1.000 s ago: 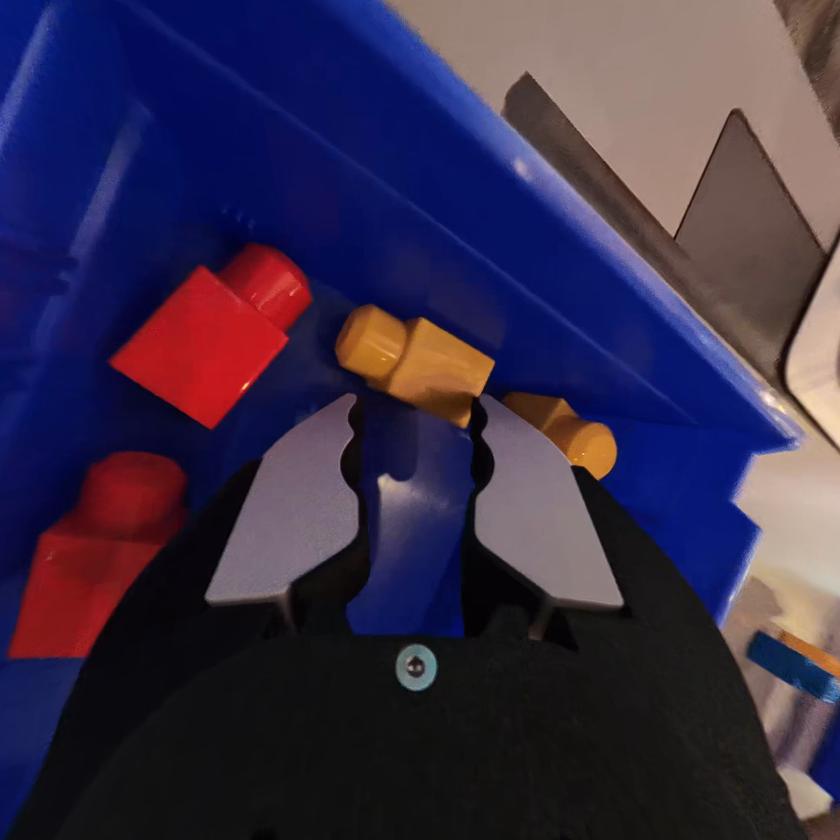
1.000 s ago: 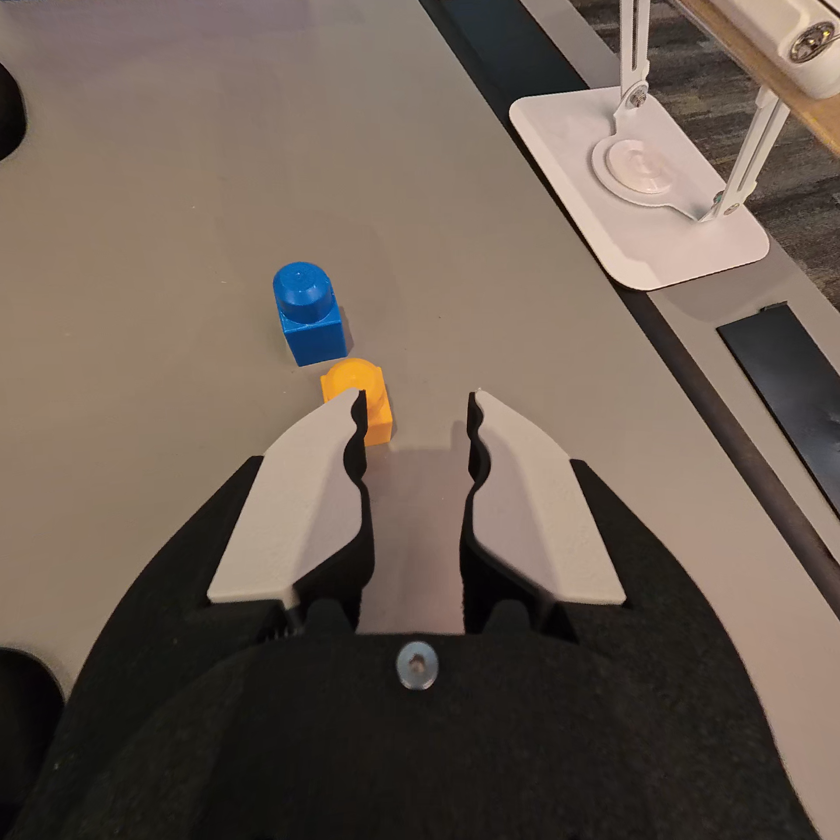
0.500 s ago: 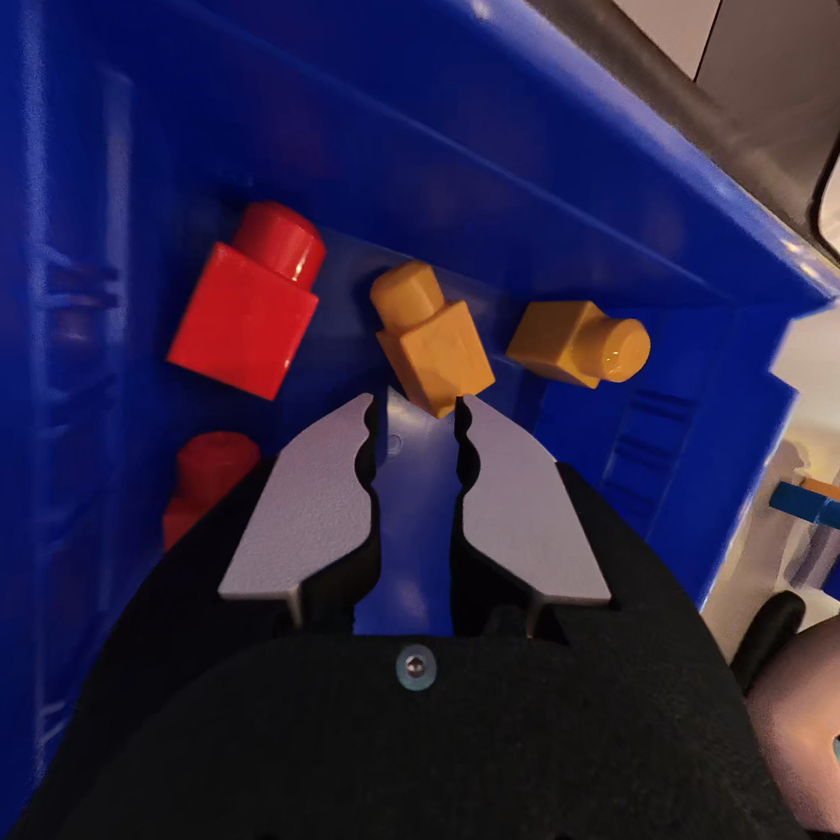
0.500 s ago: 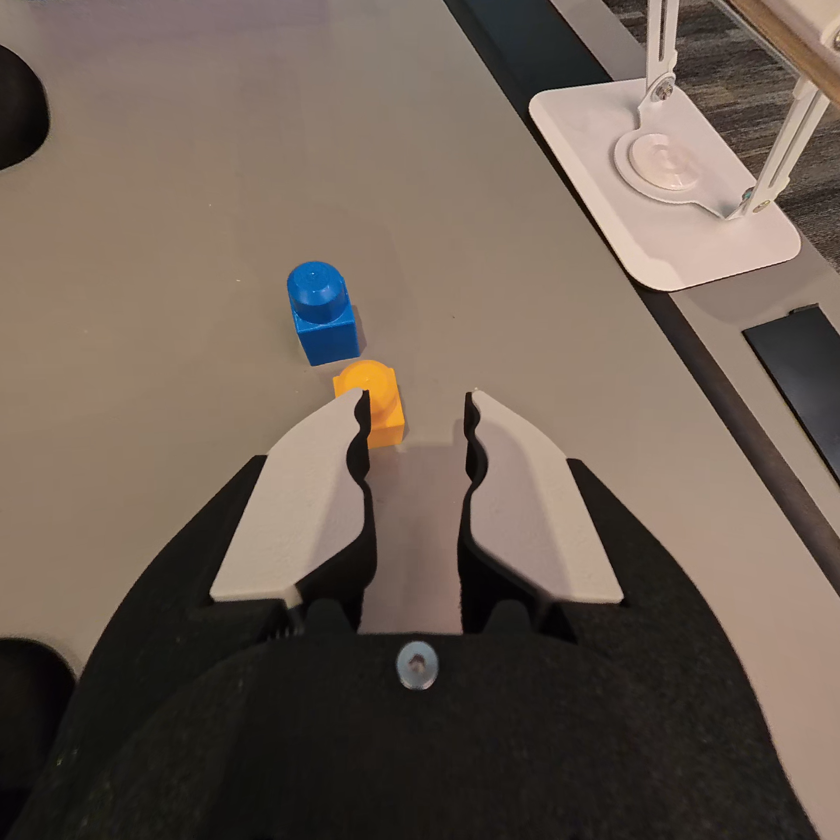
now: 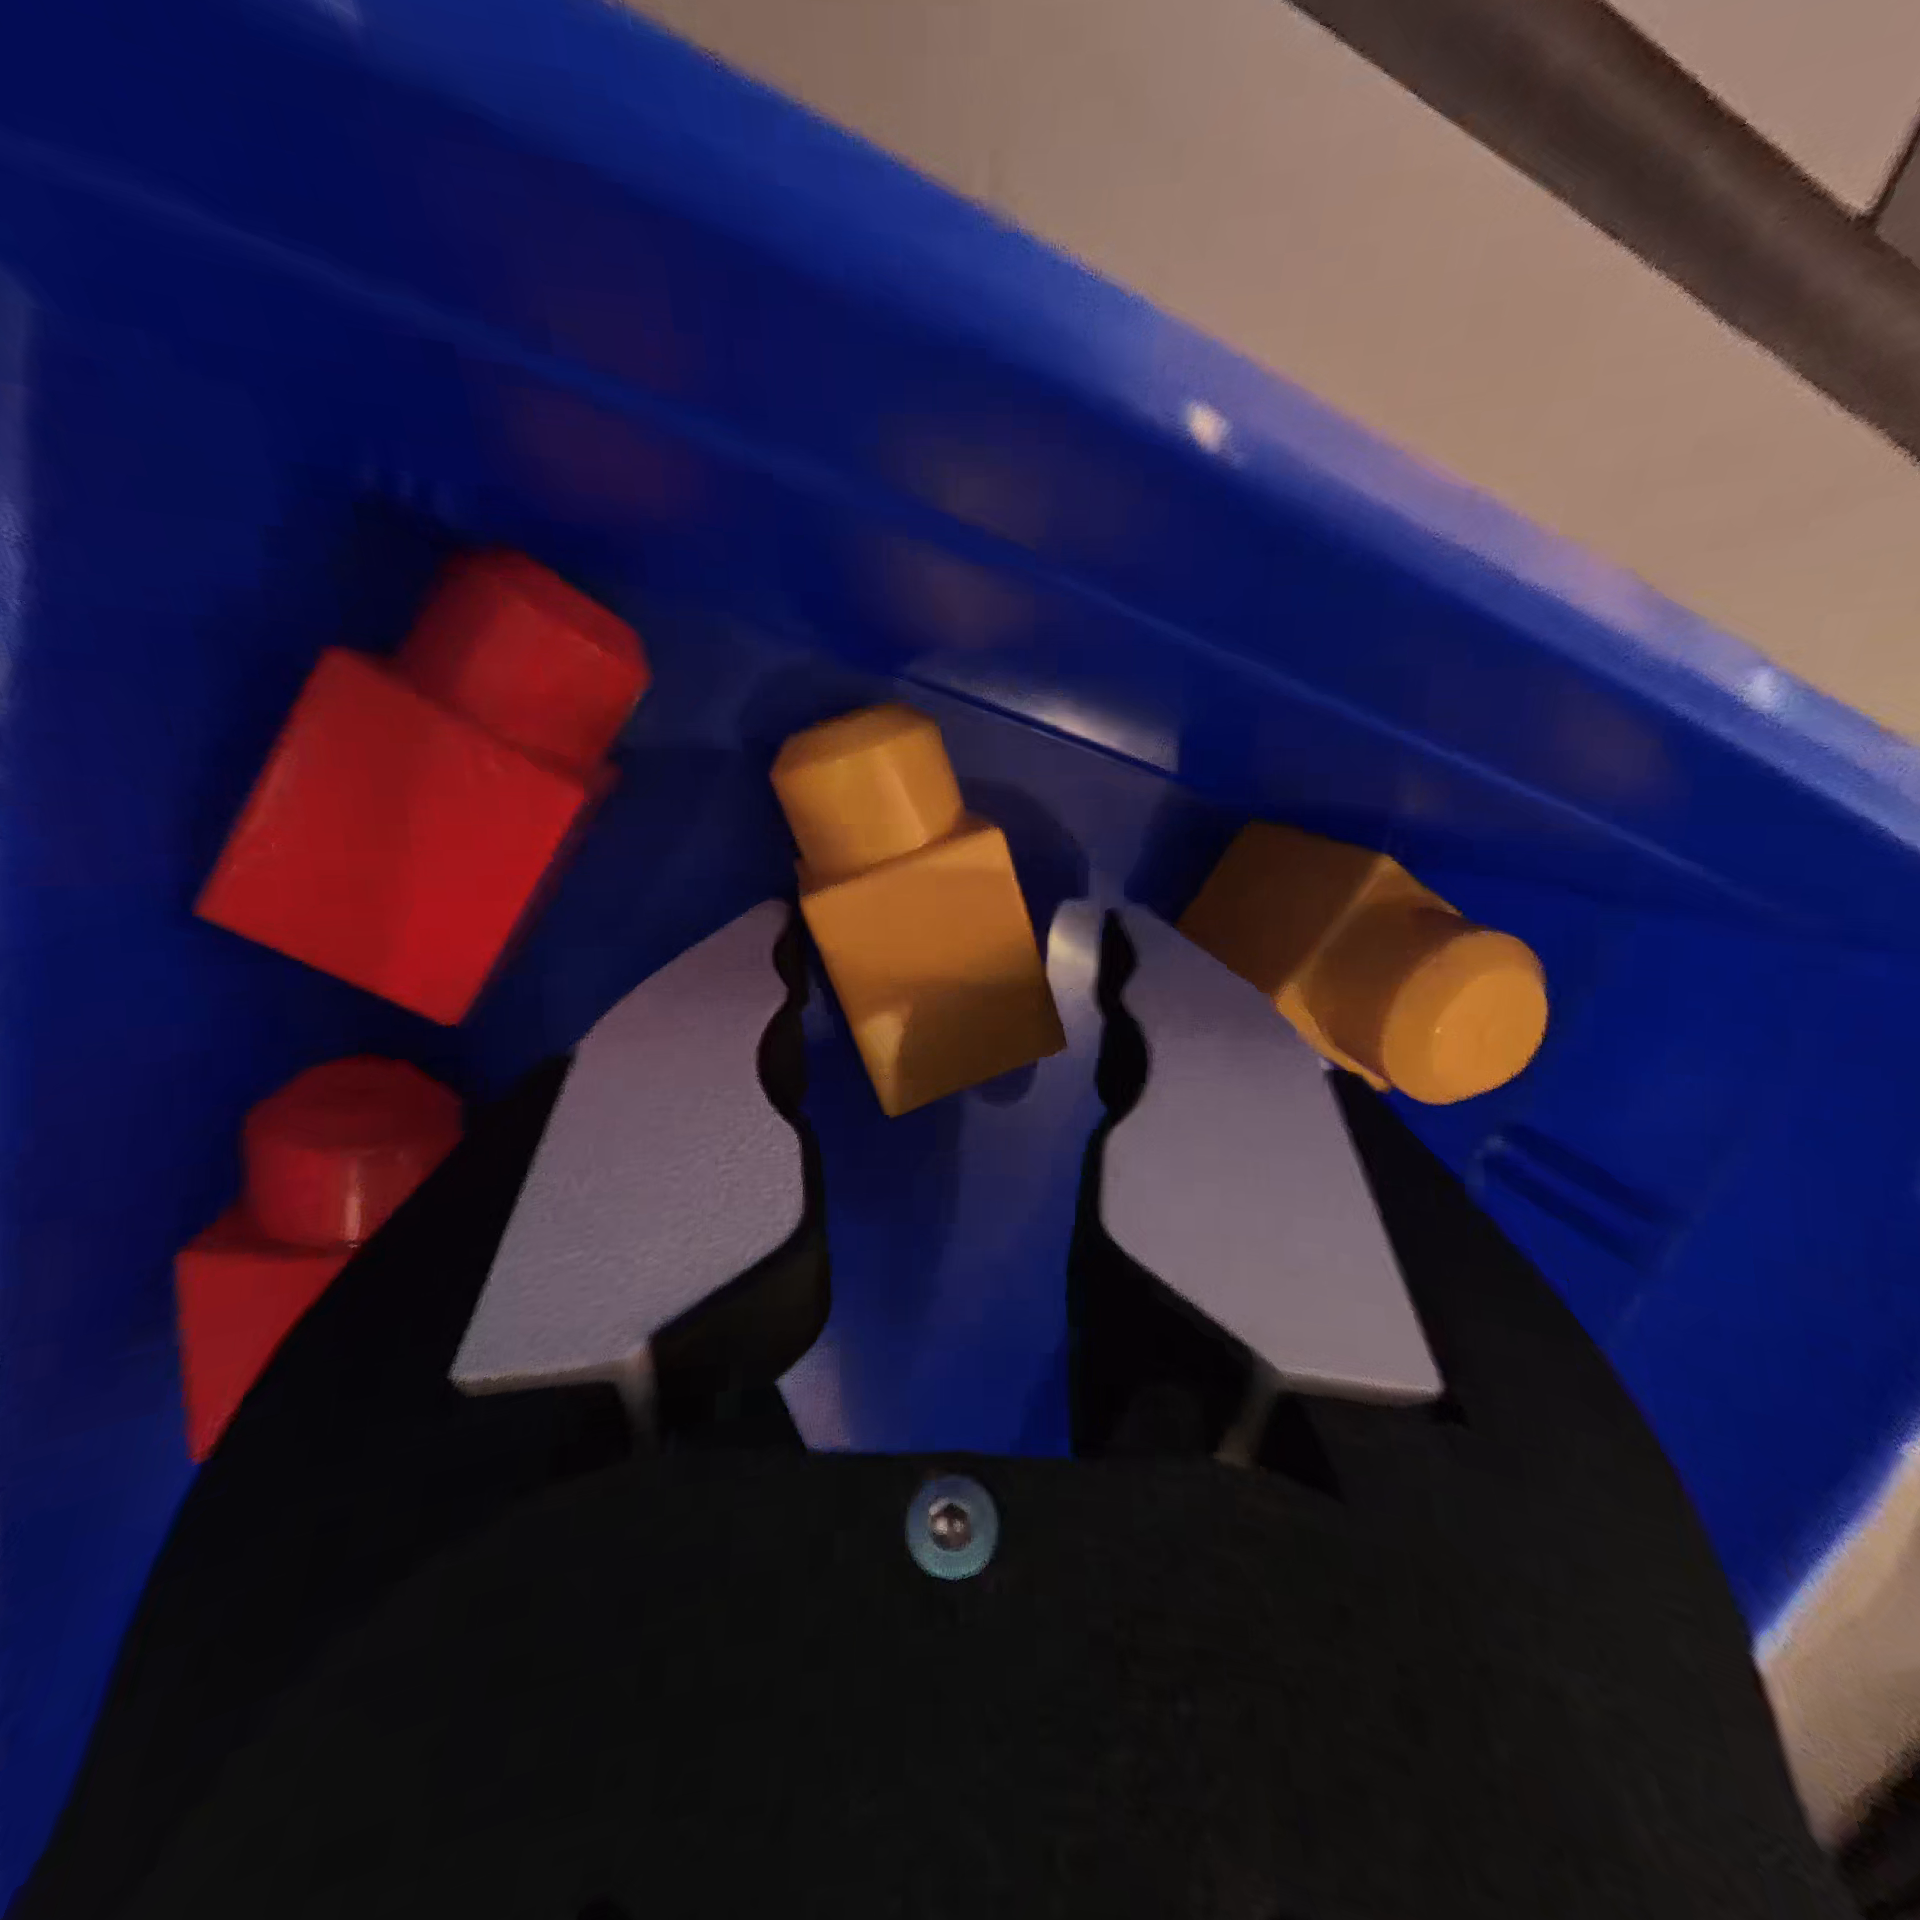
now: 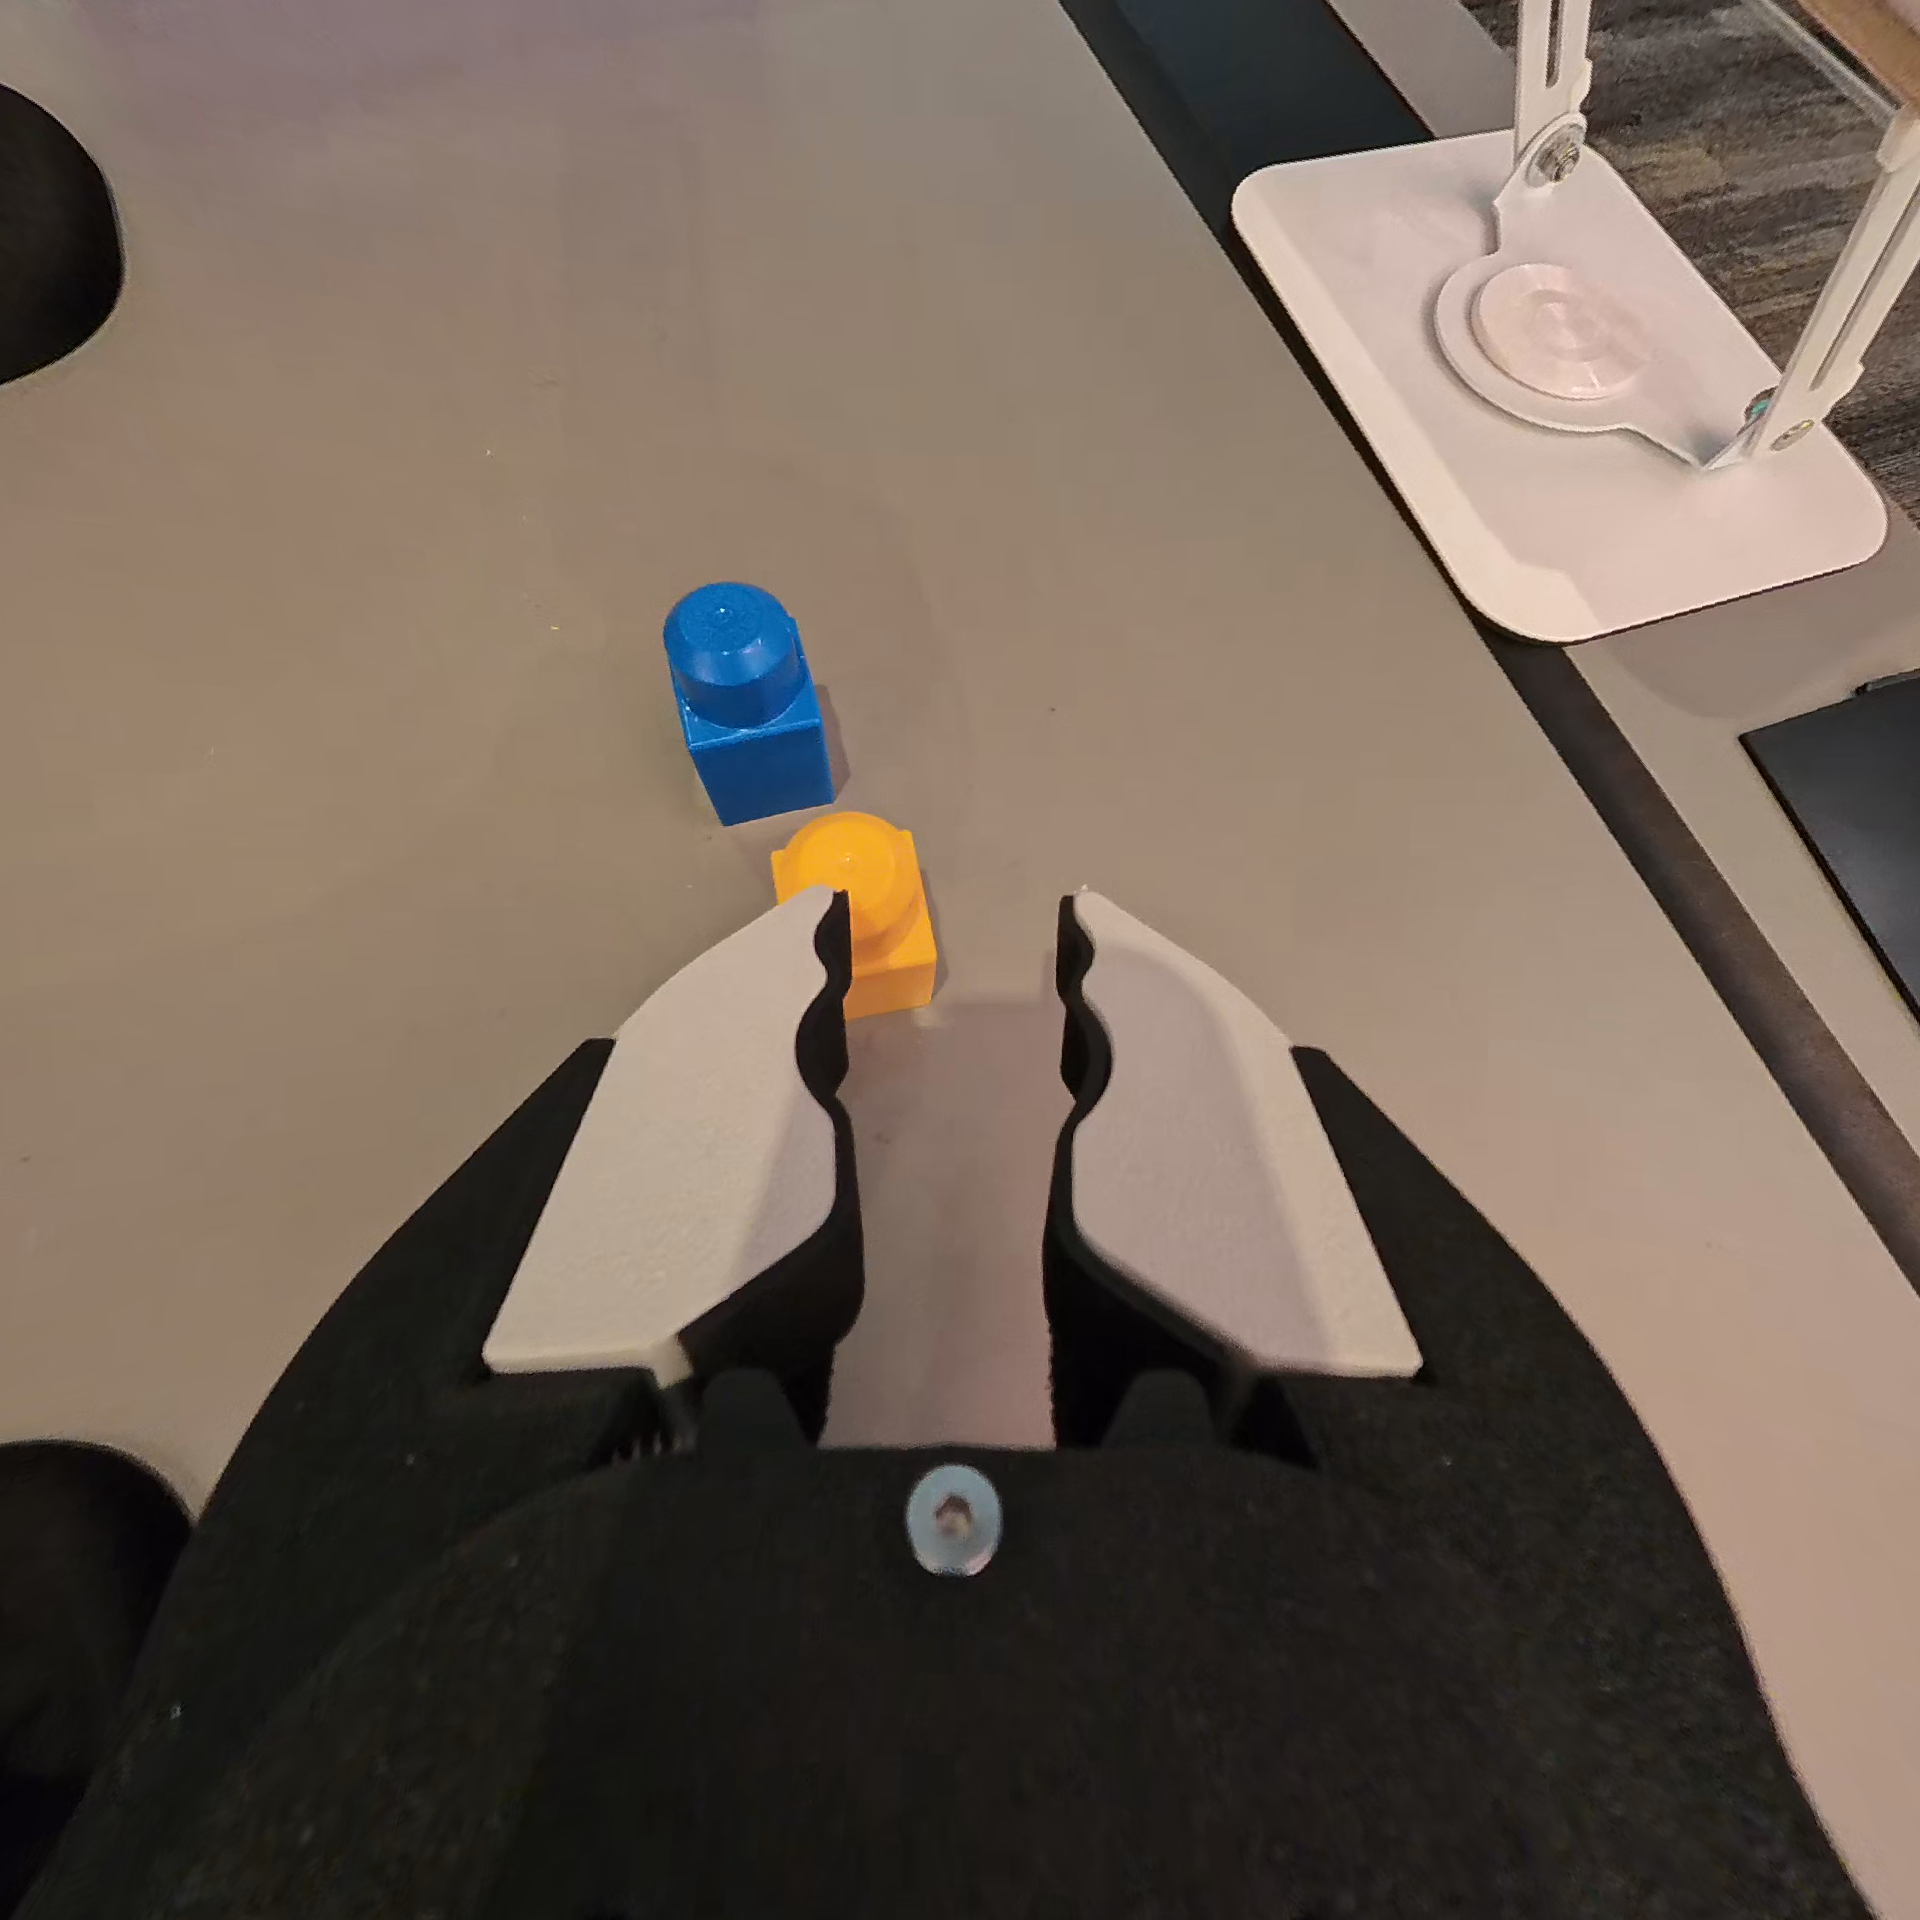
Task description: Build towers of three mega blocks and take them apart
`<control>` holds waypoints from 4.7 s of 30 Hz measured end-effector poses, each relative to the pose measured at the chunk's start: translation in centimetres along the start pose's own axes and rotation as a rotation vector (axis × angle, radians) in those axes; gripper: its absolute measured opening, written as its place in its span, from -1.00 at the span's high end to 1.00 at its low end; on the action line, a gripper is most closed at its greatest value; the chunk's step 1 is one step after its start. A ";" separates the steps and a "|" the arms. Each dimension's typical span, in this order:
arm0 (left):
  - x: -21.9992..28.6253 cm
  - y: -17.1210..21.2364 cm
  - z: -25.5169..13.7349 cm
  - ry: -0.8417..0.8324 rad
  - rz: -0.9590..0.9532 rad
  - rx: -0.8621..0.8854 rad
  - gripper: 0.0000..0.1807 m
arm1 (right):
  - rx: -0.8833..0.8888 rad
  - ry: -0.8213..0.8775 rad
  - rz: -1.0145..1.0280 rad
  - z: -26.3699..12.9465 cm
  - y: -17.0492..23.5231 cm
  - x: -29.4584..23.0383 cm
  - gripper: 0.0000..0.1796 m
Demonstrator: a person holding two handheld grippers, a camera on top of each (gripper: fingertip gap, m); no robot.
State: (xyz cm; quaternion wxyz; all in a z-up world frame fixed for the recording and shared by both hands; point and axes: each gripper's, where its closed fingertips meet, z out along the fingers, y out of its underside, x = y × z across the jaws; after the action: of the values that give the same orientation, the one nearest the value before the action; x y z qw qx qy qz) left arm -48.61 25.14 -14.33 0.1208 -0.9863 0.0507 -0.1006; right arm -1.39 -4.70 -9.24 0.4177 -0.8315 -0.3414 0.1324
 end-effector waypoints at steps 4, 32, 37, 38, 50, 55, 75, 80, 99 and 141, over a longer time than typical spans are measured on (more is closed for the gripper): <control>-0.6 -0.3 0.0 -0.096 0.121 0.008 0.57 | -0.014 -0.007 -0.002 0.1 0.2 -0.1 0.60; 36.6 18.7 -21.5 1.445 0.784 0.704 0.58 | 0.082 -0.180 0.082 0.1 -0.3 -2.2 0.46; 38.5 17.6 -23.0 1.572 0.767 0.677 0.58 | 0.120 -0.208 0.119 0.6 0.3 -2.3 0.42; 38.9 17.3 -23.1 1.581 0.761 0.681 0.58 | 0.121 -0.207 0.120 0.8 0.3 -2.2 0.40; 39.7 17.2 -21.0 1.575 0.898 0.666 0.59 | -0.014 -0.207 0.098 3.5 2.1 -2.5 0.60; 41.0 19.7 -18.5 1.606 0.995 0.566 0.59 | 0.316 -0.137 0.155 -2.1 -6.1 -1.2 0.61; 43.6 26.7 -16.8 1.528 1.254 0.326 0.60 | 0.502 -0.509 0.251 -7.4 -15.9 -8.6 0.61; 43.7 27.0 -16.7 1.518 1.239 0.270 0.60 | 0.418 -0.440 0.193 -7.3 -14.9 -8.8 0.61; 43.3 28.4 -16.3 1.463 1.325 0.215 0.61 | 0.345 -0.537 0.164 -7.1 -13.3 -10.3 0.61; 43.8 24.6 -19.8 1.563 1.095 0.453 0.60 | 0.631 -0.402 0.209 -6.0 -19.3 -8.9 0.60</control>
State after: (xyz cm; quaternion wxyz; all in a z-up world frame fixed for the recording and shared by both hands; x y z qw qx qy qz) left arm -12.01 -8.62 6.55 0.2697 -0.4355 0.5464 -0.6625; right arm -13.67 -6.32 8.99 0.5618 -0.6500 -0.2725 0.4332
